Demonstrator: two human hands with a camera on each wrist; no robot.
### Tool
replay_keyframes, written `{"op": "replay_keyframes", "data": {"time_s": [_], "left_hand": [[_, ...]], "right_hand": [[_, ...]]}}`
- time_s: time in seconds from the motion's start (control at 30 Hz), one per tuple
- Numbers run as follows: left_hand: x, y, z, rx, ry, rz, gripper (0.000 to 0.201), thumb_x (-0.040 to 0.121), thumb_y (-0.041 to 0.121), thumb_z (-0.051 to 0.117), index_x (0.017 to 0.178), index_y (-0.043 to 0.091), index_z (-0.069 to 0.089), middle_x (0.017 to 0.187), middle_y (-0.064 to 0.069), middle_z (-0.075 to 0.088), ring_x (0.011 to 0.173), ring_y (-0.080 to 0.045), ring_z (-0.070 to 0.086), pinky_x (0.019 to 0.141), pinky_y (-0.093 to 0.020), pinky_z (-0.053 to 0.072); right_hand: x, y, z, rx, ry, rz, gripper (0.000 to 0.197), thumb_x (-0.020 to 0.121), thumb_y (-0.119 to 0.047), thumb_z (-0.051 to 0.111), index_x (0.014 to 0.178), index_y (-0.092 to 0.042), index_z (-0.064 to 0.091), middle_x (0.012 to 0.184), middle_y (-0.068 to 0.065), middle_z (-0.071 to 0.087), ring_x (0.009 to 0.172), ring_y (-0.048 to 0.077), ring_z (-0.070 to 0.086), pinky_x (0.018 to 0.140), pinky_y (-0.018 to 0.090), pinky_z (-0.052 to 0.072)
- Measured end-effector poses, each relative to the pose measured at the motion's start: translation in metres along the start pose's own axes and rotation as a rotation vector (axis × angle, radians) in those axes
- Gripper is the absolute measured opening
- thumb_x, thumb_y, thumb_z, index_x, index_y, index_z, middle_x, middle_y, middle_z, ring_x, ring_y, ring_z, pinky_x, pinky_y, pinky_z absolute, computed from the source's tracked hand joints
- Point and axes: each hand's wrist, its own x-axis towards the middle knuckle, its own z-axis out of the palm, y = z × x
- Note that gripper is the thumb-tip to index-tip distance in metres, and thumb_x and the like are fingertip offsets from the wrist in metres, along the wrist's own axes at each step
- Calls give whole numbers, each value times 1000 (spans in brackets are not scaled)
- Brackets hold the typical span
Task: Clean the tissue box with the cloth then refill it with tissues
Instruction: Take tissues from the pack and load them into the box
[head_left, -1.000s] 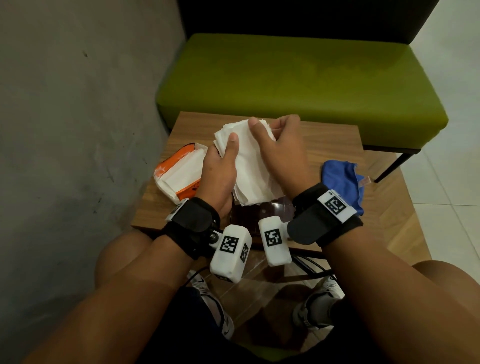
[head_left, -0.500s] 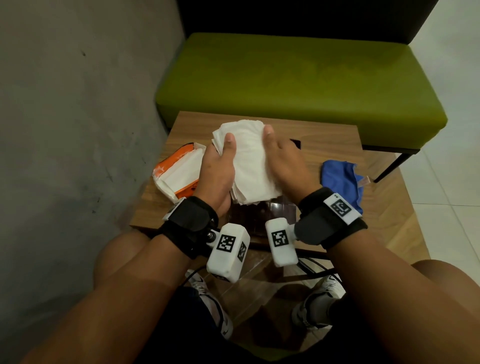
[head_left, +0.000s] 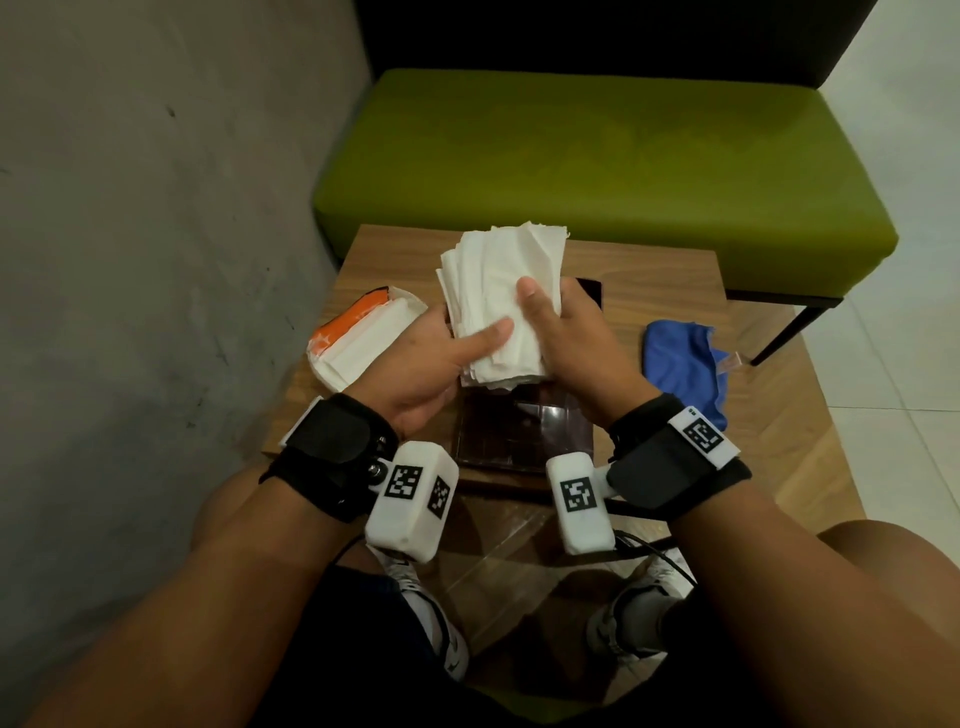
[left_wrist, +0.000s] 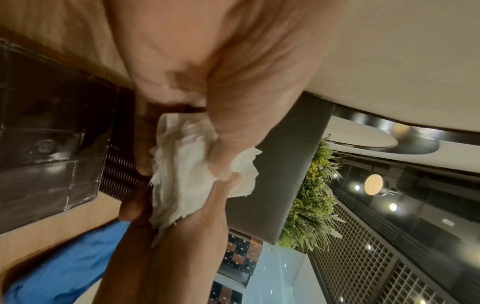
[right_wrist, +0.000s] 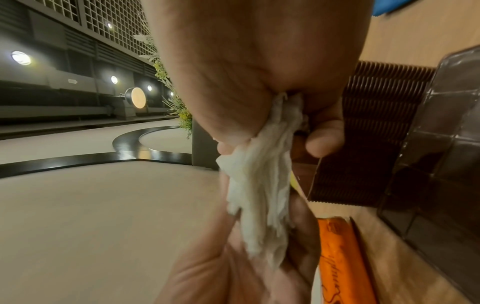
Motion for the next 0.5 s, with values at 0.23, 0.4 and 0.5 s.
{"op": "replay_keyframes", "data": {"time_s": [0.23,0.4,0.5], "left_hand": [[5,-5,-6,20,-39,-6,56,104,4,61,156,15,41,145,-11,67,130,-30,68,112,-54,52],[1,-5,-8,61,-80,4,63,99,-5,62,155,14,39,146,-13,65,132,-30,66,112,-54,52],[-2,-3,-7,49,-87,-1,65,98,-17,51,154,13,39,148,-14,63,134,-29,64,113,-49,53]], "right_hand": [[-5,-6,-6,-57,-102,-25,71,92,-71,60,144,-23,48,133,-5,67,118,16,69,98,53,60],[0,-9,-16,-169,-167,-70,67,93,-65,61,143,-23,50,130,-4,68,114,17,70,94,54,61],[4,-8,-21,-142,-165,-52,60,99,-64,53,143,-23,52,132,-5,68,118,15,68,104,53,56]]}}
